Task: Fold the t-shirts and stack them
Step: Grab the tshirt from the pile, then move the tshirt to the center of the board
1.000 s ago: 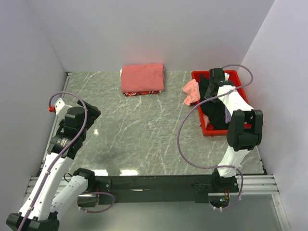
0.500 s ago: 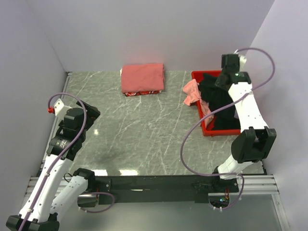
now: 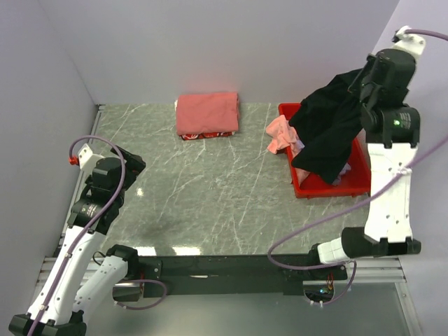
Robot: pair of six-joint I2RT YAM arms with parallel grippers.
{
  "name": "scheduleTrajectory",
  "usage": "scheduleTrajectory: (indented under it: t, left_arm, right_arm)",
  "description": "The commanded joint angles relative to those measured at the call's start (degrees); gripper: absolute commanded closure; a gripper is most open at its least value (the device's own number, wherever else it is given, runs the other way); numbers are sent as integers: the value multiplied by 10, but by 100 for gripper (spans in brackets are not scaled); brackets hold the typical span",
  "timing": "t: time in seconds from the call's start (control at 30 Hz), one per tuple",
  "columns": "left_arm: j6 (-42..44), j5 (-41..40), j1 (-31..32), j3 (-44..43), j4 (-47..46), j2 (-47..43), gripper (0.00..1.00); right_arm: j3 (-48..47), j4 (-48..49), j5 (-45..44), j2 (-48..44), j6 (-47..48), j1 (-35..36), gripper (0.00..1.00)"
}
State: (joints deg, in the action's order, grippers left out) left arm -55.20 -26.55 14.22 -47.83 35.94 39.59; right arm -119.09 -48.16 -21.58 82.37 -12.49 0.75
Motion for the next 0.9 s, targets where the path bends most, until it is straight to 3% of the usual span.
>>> scheduleTrajectory:
  t: [0.0,0.13,0.27,0.5,0.87]
  left_arm:
    - [4,11,1,-4,-16,4,0]
    - [5,13,1,-2,-18,6,1]
    - [4,10,2,-2,-18,0,0]
    - [8,20,0,-2,-24,2,1]
    - [-15,28,0,2,-10,-6,0]
  right_arm:
    - [-33,73,22,-25,39,-3,100]
    - [-26,134,51,-46,55,-3,100]
    - [-6,169,144,-74,60,-3,100]
    - [-21,114,306,-62,31,20,100]
    - [10,100,291,1,46,231,100]
